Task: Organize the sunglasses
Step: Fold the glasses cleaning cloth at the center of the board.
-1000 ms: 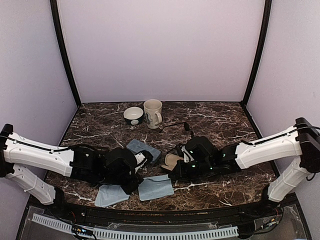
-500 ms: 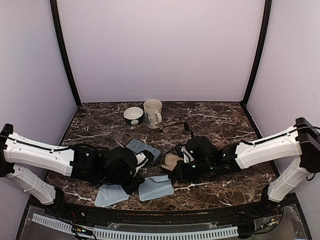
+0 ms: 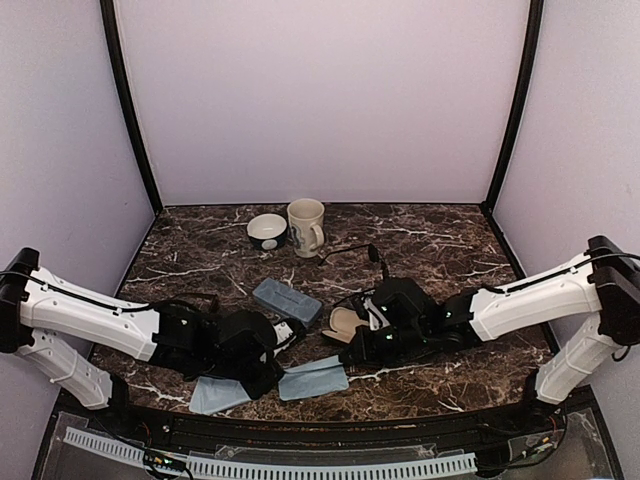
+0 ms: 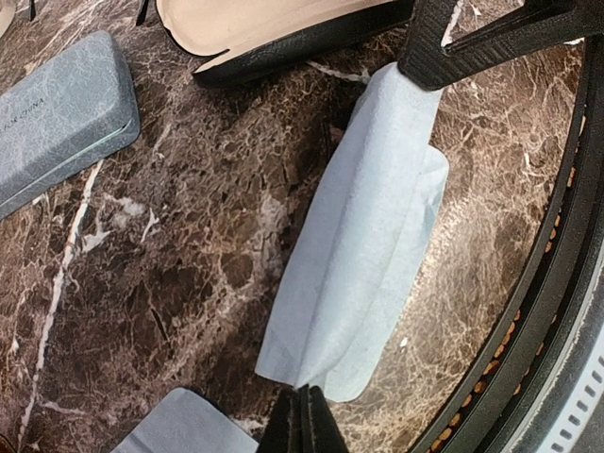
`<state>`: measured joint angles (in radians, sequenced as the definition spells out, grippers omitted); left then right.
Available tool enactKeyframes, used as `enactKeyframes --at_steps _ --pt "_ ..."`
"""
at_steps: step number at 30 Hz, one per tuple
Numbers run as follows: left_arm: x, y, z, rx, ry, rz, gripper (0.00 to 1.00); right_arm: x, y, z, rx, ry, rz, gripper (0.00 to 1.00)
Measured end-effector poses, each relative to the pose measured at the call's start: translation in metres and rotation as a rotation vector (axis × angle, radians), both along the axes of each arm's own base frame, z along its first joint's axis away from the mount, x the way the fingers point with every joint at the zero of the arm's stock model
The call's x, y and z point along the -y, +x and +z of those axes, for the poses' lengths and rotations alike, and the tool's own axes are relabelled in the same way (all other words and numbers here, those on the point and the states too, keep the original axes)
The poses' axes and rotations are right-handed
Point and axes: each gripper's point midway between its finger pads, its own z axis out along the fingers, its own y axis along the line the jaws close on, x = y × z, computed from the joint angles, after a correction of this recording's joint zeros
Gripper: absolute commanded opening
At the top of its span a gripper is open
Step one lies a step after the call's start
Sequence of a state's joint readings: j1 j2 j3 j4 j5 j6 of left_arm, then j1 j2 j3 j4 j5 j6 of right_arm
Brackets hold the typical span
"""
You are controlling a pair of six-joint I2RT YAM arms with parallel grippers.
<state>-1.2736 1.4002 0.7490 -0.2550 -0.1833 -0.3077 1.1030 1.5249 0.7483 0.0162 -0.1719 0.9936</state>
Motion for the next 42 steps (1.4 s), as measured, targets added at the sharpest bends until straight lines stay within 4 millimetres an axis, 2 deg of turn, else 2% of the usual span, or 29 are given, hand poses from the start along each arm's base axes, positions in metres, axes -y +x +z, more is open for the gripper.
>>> enactKeyframes --at_steps 22,29,35,42 --pt "0.007 -0.011 -0.012 -0.049 0.010 -0.067 0.00 0.001 -0.018 -0.022 -0.023 -0.070 0.030 0.00" --pt "0.007 -0.016 -0.021 -0.077 0.031 -0.083 0.00 0.003 -0.017 -0.025 -0.017 -0.084 0.023 0.00" --pt "0.006 -0.021 -0.031 -0.093 0.059 -0.096 0.00 0.005 -0.021 -0.042 -0.033 -0.129 0.029 0.00" --pt "0.007 -0.025 -0.034 -0.101 0.065 -0.109 0.00 0.006 -0.027 -0.047 -0.037 -0.148 0.042 0.00"
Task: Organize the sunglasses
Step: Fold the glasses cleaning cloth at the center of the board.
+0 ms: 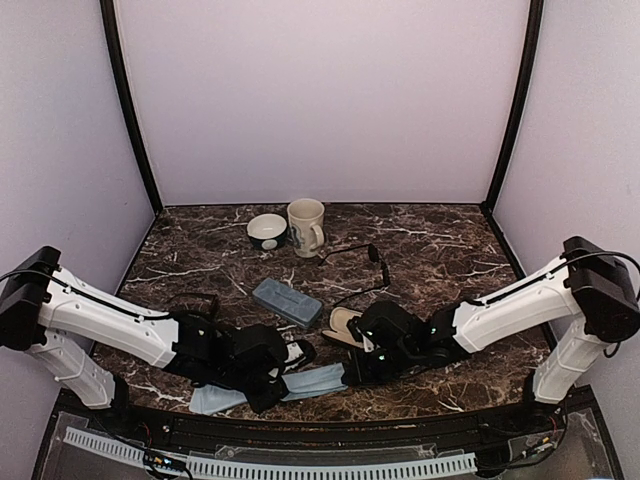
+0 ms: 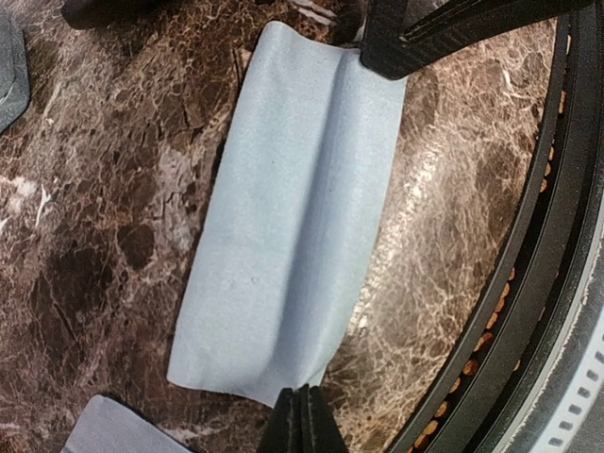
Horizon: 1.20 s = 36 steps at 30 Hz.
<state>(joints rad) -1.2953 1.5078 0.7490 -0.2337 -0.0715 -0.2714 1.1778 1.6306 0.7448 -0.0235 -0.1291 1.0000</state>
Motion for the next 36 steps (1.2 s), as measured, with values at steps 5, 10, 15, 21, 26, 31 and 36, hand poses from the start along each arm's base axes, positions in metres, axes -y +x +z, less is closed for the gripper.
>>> enactKeyframes --at_steps 5,10,15,21,26,31,36 --pt "0.001 -0.005 -0.001 -0.006 0.001 -0.014 0.03 0.001 -0.002 -0.004 0.002 -0.018 0.003 0.00" --pt "0.002 -0.009 -0.002 -0.010 0.005 -0.027 0.11 0.001 -0.002 -0.005 0.004 -0.033 0.003 0.06" --pt "0.004 -0.016 -0.002 -0.026 0.003 -0.047 0.20 0.003 -0.004 -0.006 0.010 -0.056 0.011 0.14" --pt "0.004 -0.021 -0.002 -0.045 0.000 -0.059 0.28 0.005 -0.005 -0.004 0.030 -0.088 0.018 0.24" --pt "0.003 -0.018 0.005 -0.033 -0.012 -0.051 0.32 0.008 -0.004 0.000 0.047 -0.103 0.013 0.28" --pt "0.002 0.000 0.020 -0.024 -0.065 0.006 0.37 0.009 0.003 0.004 0.087 -0.124 0.011 0.31" --pt "-0.001 0.024 0.027 -0.044 -0.110 0.097 0.41 0.000 0.014 0.018 0.156 -0.125 0.033 0.32"
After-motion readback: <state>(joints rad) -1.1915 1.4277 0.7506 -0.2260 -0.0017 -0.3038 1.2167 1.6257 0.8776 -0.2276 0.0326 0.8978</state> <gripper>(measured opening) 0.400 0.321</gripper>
